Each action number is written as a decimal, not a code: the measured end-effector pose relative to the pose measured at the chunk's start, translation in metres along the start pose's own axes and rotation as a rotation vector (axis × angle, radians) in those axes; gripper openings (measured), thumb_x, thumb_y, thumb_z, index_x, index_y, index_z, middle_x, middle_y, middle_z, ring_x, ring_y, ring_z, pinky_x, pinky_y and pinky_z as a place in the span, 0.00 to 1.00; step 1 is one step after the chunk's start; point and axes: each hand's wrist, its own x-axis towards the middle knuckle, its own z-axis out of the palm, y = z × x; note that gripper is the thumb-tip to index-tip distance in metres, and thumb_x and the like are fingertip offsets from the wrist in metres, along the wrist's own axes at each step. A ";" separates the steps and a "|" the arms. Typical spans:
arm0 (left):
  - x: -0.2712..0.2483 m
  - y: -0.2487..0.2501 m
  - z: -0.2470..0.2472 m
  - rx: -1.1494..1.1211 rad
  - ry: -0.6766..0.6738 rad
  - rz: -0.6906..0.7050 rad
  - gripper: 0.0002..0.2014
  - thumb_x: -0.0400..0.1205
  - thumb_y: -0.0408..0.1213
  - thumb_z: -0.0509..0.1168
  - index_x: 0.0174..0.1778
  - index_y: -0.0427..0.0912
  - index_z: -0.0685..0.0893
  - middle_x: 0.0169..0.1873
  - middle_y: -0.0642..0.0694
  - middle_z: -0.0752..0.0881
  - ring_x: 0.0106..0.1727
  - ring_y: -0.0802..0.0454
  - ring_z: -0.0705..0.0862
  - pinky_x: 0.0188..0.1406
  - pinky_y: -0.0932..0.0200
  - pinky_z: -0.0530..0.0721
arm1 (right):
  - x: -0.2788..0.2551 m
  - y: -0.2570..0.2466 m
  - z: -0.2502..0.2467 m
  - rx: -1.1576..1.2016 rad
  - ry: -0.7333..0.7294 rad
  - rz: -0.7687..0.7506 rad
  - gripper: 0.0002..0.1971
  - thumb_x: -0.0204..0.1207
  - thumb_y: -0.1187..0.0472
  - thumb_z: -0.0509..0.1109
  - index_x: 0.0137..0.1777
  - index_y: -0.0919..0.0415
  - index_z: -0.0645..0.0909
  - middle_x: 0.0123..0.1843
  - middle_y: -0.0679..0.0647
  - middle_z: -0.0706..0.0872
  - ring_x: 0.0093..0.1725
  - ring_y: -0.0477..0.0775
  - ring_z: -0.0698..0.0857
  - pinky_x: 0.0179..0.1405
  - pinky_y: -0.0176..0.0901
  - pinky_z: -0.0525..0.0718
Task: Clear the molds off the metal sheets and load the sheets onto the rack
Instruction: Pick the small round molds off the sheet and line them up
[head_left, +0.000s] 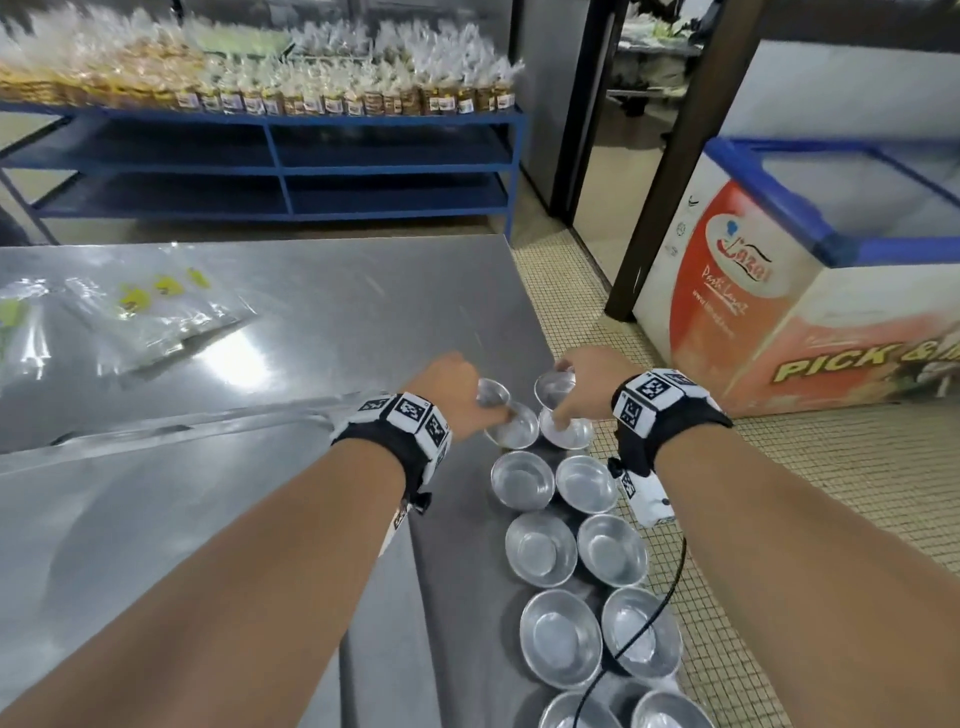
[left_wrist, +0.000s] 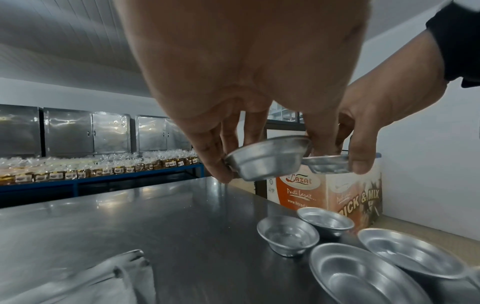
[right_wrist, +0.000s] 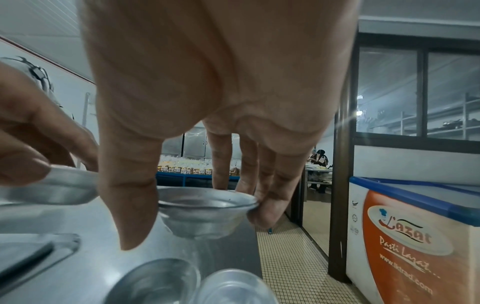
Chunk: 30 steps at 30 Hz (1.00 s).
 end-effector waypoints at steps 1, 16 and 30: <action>0.013 0.000 0.005 -0.013 -0.001 -0.009 0.29 0.65 0.66 0.69 0.31 0.38 0.81 0.31 0.43 0.81 0.33 0.45 0.84 0.30 0.54 0.82 | 0.013 0.004 0.002 0.006 0.003 0.000 0.39 0.53 0.52 0.84 0.68 0.50 0.79 0.62 0.49 0.84 0.55 0.53 0.83 0.45 0.44 0.81; 0.113 -0.011 0.065 -0.050 0.039 -0.164 0.22 0.65 0.62 0.70 0.33 0.43 0.83 0.39 0.43 0.82 0.40 0.48 0.83 0.35 0.55 0.82 | 0.116 0.026 0.037 -0.001 -0.008 -0.003 0.32 0.58 0.47 0.84 0.62 0.58 0.82 0.56 0.54 0.87 0.53 0.57 0.86 0.54 0.51 0.88; 0.119 -0.017 0.069 0.090 0.063 -0.118 0.15 0.79 0.45 0.64 0.54 0.38 0.82 0.57 0.39 0.79 0.58 0.42 0.80 0.55 0.54 0.82 | 0.121 0.030 0.049 0.005 0.028 -0.023 0.37 0.63 0.50 0.86 0.69 0.62 0.77 0.64 0.58 0.85 0.61 0.59 0.85 0.60 0.51 0.86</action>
